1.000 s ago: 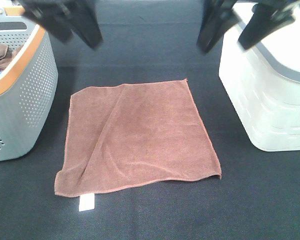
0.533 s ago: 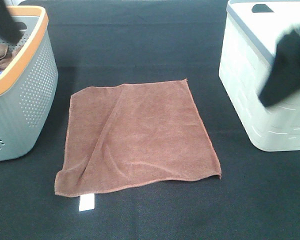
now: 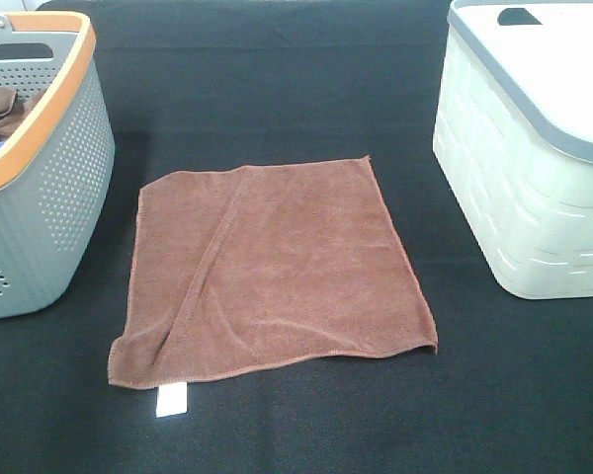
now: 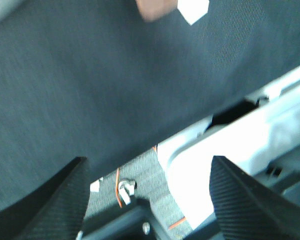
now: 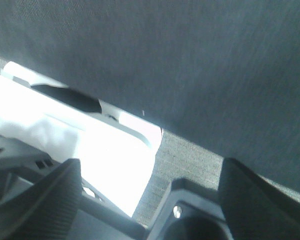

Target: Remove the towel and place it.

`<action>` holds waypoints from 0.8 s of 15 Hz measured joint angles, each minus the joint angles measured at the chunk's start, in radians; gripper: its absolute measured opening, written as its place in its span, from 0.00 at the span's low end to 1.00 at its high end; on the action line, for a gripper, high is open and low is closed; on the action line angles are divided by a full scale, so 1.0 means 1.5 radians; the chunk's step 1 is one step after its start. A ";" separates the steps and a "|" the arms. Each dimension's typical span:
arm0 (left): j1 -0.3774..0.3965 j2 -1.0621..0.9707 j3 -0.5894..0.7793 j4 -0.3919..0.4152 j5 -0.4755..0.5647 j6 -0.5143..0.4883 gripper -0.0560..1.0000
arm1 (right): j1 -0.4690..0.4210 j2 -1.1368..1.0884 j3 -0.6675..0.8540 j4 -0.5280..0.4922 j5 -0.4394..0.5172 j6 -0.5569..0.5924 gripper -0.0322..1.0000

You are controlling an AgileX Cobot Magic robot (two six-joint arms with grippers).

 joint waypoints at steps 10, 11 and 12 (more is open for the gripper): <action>0.000 -0.291 0.158 -0.013 -0.099 0.086 0.67 | 0.000 -0.333 0.085 -0.048 -0.015 -0.004 0.73; 0.000 -0.299 0.158 -0.014 -0.099 0.087 0.67 | 0.000 -0.375 0.085 -0.048 -0.015 -0.004 0.73; 0.000 -0.301 0.158 -0.015 -0.100 0.088 0.67 | 0.000 -0.413 0.085 -0.048 -0.016 -0.004 0.73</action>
